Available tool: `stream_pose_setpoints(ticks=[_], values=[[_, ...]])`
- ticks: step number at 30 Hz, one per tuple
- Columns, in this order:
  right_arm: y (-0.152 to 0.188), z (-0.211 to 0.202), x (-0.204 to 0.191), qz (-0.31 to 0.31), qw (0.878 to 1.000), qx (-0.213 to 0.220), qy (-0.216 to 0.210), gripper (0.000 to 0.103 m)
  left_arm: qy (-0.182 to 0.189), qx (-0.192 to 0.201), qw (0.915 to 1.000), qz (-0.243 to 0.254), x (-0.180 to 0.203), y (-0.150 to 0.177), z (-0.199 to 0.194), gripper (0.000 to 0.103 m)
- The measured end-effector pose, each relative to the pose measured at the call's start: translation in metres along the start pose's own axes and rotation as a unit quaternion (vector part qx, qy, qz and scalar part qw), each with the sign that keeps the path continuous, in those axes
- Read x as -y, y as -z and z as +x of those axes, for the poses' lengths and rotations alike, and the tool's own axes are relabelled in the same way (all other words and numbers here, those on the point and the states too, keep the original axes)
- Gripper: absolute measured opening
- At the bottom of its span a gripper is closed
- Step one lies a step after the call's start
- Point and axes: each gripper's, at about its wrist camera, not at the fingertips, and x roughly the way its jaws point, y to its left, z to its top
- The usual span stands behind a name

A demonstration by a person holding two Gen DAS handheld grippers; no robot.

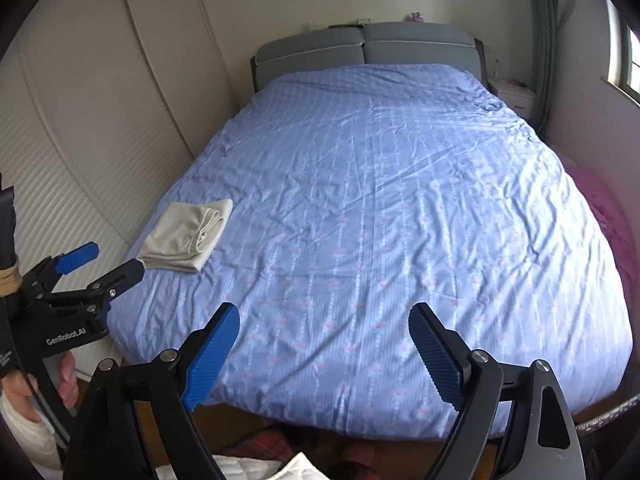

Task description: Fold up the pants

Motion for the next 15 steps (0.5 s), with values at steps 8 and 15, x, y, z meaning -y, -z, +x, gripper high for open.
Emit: stream_pose_setpoints(ticks=[8, 15], values=[[0.013, -0.025, 0.014, 0.011, 1.000, 0.011, 0.002, 0.088, -0.005, 0.020, 0.9995, 0.022, 0.031, 0.002, -0.027, 0.103], [0.015, -0.037, 0.014, 0.007, 1.000, 0.022, 0.000, 0.088, 0.003, 0.026, 0.9996, 0.013, 0.034, 0.003, -0.037, 0.103]])
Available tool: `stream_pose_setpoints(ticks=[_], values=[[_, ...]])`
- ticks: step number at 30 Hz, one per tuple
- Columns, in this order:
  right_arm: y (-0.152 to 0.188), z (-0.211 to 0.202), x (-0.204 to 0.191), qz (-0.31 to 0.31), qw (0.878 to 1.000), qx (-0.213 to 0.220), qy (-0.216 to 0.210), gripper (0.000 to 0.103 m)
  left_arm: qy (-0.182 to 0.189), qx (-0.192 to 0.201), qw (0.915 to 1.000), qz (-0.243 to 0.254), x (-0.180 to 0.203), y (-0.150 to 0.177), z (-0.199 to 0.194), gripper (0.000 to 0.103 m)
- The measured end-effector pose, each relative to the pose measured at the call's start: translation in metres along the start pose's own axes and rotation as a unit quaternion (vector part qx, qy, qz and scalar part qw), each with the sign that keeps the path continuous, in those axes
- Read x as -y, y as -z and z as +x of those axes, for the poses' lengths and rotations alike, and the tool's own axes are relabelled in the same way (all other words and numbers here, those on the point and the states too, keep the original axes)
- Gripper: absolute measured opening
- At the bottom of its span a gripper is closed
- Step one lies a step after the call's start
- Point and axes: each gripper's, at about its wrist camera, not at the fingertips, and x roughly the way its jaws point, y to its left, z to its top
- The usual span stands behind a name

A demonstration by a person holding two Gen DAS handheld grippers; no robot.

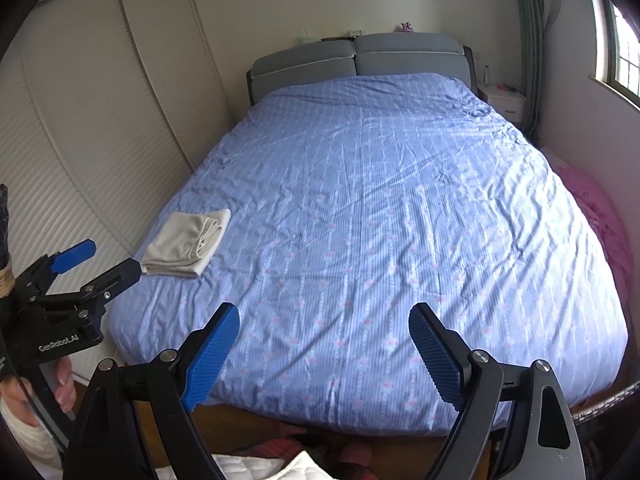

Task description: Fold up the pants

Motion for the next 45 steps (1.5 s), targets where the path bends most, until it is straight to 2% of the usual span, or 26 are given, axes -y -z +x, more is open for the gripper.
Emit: stream_pose_setpoints(ticks=[22, 30, 45], values=[[-0.004, -0.010, 0.002, 0.002, 1.000, 0.013, 0.003, 0.088, 0.006, 0.013, 0.9996, -0.023, 0.006, -0.002, -0.011, 0.103], [-0.005, -0.010, 0.001, 0.006, 1.000, 0.014, 0.005, 0.088, 0.009, 0.021, 0.9996, -0.017, 0.008, -0.003, -0.013, 0.103], [-0.006, -0.011, 0.002, 0.010, 1.000, 0.014, 0.008, 0.088, -0.001, 0.028, 0.9994, -0.019, 0.011, -0.003, -0.013, 0.103]])
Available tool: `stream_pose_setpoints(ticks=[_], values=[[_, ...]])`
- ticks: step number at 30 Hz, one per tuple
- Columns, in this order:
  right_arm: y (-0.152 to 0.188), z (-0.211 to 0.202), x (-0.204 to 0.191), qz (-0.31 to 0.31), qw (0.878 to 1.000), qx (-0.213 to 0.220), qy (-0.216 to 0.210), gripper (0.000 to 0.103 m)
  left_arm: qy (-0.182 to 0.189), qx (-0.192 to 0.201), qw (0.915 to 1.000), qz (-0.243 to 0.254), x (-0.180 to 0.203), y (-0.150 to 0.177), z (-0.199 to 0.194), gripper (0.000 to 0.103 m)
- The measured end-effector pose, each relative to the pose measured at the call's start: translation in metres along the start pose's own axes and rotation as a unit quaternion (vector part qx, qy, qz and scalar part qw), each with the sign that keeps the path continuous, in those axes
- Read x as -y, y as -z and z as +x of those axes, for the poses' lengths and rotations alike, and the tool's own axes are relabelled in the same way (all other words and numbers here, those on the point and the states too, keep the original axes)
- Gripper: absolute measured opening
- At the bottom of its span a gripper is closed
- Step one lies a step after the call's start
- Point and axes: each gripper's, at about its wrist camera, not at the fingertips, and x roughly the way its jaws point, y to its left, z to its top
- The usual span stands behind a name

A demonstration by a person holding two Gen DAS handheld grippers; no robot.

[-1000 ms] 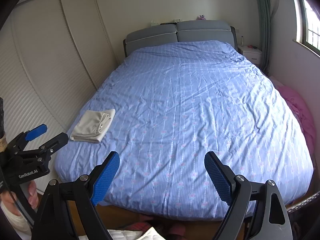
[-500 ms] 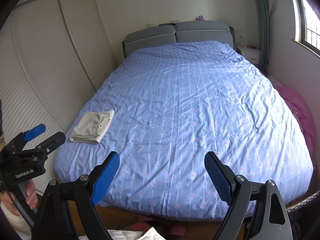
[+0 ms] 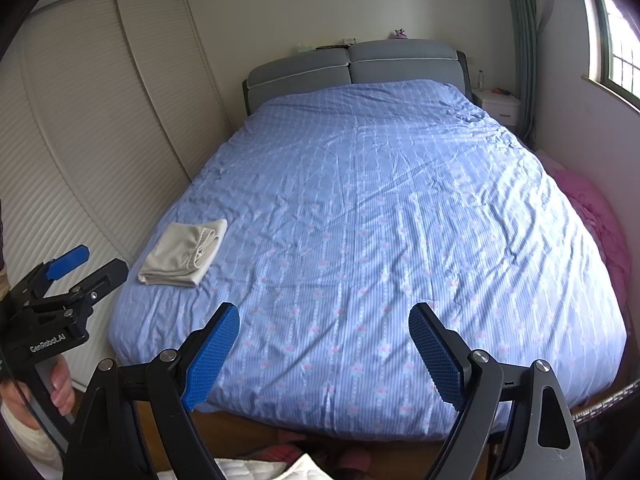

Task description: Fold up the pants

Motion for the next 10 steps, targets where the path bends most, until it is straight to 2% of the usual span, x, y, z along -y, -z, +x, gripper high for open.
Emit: stream_pose_setpoints(ticks=[10], values=[[0.0016, 0.0006, -0.0012, 0.002, 1.000, -0.001, -0.001, 0.088, 0.000, -0.006, 1.0000, -0.004, -0.0015, 0.0011, 0.0032, 0.103]])
